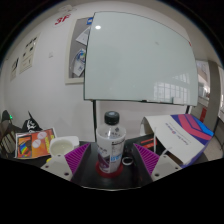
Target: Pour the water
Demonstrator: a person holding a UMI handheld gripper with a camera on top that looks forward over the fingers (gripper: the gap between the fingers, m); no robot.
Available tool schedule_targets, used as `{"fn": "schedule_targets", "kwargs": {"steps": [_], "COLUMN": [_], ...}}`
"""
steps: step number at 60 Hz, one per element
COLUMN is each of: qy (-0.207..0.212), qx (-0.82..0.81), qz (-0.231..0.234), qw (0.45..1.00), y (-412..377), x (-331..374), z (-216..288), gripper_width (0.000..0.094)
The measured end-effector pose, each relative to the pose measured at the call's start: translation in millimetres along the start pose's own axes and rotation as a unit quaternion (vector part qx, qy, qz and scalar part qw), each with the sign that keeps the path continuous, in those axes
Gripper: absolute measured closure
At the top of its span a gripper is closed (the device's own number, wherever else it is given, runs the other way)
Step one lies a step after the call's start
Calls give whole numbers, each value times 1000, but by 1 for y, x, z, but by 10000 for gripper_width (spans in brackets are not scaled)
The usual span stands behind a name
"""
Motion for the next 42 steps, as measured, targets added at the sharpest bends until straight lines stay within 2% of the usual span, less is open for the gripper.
{"fn": "schedule_targets", "kwargs": {"steps": [15, 26, 42], "qy": [-3, -27, -22], "qx": [-14, -3, -19], "qz": [-19, -43, -37], "qw": [1000, 999, 999], "y": [-48, -88, -129], "x": [145, 256, 352], "z": [-2, -25, -44], "gripper_width": [88, 91, 91]}}
Point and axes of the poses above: the point between the fingertips, and its own axes, seen from behind it with the camera up: y to the right, z up, x backward, against the way the camera looks, the point moved 4 cm from there along x, backward, against the way the camera looks, and after that the axes turned 12 degrees about z, right-handed, at the moved point
